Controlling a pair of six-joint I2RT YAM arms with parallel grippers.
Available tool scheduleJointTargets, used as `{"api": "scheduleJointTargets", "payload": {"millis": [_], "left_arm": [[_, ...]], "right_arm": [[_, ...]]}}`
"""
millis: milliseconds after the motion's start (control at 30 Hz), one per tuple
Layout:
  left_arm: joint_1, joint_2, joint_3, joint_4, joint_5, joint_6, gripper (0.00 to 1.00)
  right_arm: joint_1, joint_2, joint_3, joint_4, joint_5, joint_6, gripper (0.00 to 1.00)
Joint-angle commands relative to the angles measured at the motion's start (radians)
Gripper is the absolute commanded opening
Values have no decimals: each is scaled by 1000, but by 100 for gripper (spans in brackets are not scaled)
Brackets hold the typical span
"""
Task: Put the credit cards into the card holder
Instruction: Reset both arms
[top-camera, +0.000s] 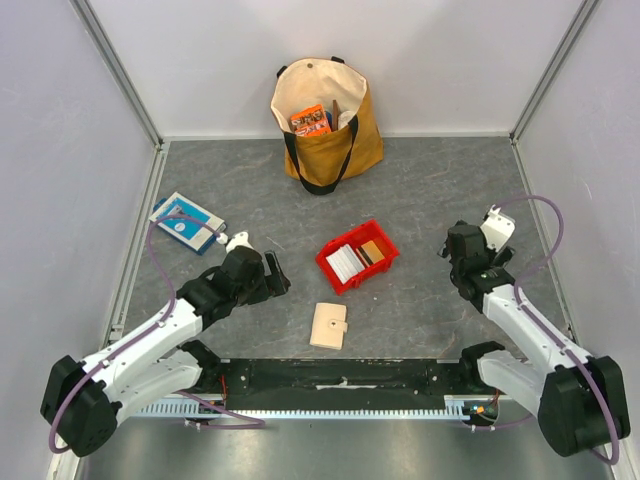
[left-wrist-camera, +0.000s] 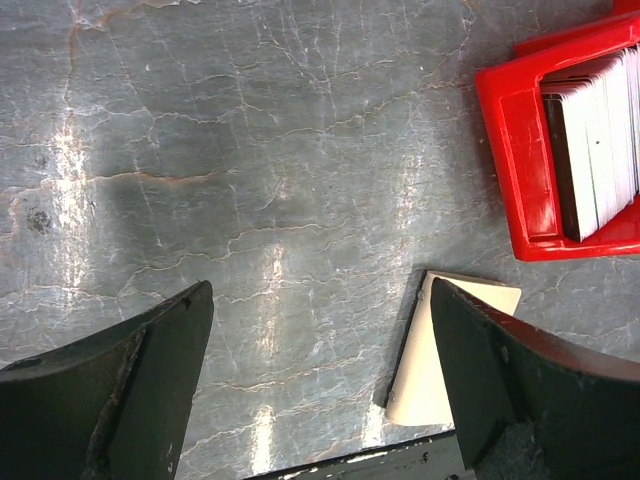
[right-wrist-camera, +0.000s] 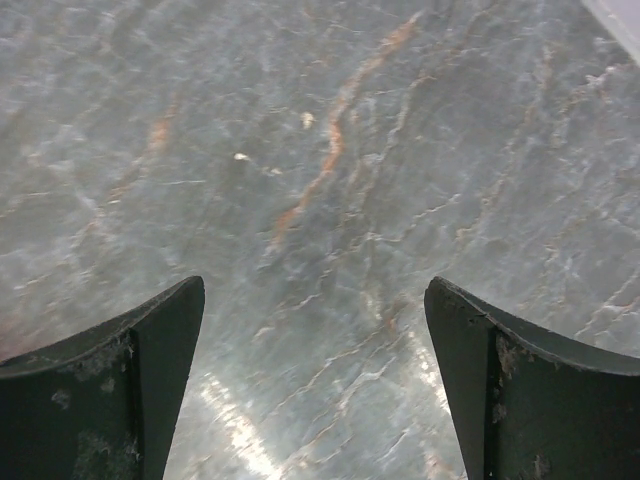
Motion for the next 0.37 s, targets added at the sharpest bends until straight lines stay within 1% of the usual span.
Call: {"api": "scheduleJointTargets", "payload": {"millis": [0, 33, 67, 167, 267, 333], "left_arm": [[5, -9, 25, -20, -51, 27, 94], [6, -9, 26, -20, -57, 27, 94], [5, -10, 25, -17, -57, 28, 95], [5, -10, 29, -5, -62, 43, 95], [5, -4, 39, 0, -71, 53, 95], [5, -4, 42, 0, -85, 54, 95]], "right_arm": [[-3, 40, -71, 221, 192, -112, 98], [-5, 60, -98, 291, 203, -147, 98], [-6, 73, -87, 292, 222, -169, 98], [-6, 98, -95, 422, 222, -239, 98], [-8, 121, -179, 639, 237, -325, 98], [-6, 162, -248, 822, 242, -374, 98]]}}
